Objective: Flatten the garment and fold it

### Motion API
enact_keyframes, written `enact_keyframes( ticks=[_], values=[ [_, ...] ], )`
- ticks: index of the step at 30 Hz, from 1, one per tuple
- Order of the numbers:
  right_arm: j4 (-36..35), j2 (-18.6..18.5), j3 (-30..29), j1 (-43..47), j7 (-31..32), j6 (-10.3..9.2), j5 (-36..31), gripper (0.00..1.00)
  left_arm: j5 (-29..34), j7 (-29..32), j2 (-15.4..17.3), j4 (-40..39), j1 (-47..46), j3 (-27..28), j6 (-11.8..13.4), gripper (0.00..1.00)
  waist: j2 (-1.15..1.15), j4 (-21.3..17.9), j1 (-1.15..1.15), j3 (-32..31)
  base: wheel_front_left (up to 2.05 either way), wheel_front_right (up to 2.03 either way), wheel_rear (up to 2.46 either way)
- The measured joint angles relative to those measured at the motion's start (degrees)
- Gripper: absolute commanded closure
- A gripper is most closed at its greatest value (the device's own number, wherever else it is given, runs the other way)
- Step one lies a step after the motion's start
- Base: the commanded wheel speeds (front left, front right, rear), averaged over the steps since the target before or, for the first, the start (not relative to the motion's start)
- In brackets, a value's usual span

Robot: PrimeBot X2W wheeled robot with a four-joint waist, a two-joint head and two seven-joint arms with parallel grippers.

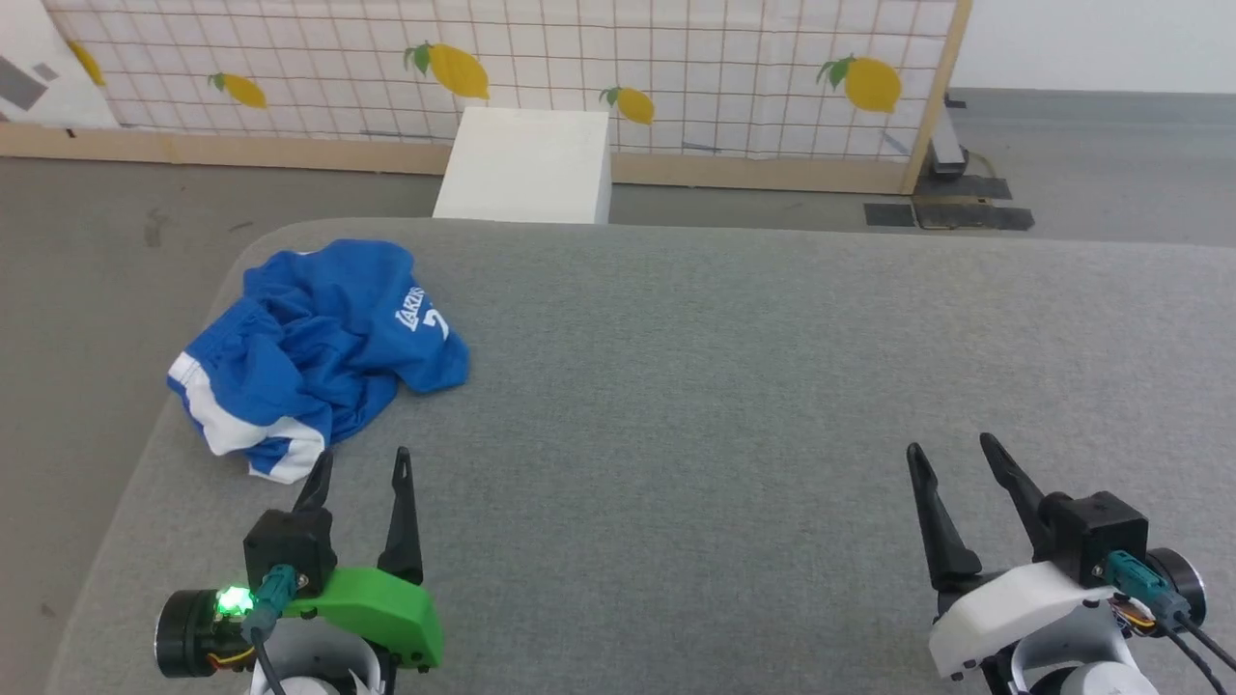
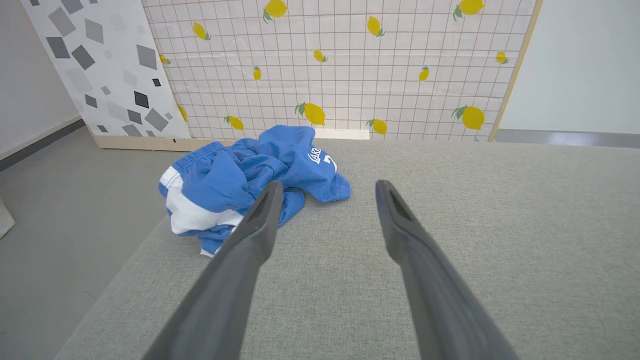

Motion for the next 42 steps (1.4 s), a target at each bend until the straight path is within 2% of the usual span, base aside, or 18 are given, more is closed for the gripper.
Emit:
enact_keyframes(
  ticks=[42],
  values=[
    [3.21,0.01,2.7,0.21,-4.81,0.0,3.45,0.0,-2.94,-4.85,0.0,1.11,2.15,-0.99,2.02,0.0,0.0,14.96,0.0,-0.88,0.0,0.0,0.0]
  ],
)
